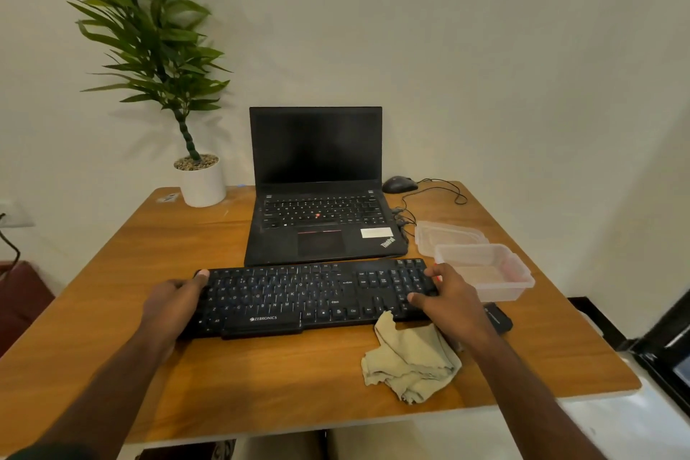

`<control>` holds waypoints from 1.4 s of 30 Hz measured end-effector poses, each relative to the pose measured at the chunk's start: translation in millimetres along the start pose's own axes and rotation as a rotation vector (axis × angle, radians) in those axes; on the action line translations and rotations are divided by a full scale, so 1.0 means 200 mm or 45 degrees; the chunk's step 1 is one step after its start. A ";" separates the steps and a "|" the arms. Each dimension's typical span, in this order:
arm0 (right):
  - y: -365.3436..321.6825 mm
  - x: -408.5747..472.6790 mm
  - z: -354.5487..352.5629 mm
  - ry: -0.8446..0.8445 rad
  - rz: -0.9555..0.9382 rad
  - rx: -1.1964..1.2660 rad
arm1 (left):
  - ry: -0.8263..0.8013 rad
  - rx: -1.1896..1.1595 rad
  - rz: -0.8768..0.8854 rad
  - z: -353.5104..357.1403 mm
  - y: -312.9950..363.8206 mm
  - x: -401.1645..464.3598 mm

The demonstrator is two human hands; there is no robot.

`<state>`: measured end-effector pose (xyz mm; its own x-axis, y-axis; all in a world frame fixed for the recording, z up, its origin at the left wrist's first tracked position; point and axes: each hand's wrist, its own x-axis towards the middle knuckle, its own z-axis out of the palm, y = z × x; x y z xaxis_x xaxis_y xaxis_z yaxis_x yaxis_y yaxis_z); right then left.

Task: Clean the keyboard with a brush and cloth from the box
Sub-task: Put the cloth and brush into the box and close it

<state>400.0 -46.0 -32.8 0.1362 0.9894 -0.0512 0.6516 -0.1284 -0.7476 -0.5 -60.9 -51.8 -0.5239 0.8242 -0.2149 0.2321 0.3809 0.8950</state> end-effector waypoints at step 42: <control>0.00 0.10 -0.09 -0.148 -0.067 -0.403 | -0.126 0.543 0.542 0.02 -0.14 -0.05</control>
<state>414.8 -27.7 -21.8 0.0220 0.9940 -0.1071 0.8573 -0.0738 -0.5094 2.6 -77.8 -76.1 -0.2394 0.9681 0.0736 0.7227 0.1270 0.6794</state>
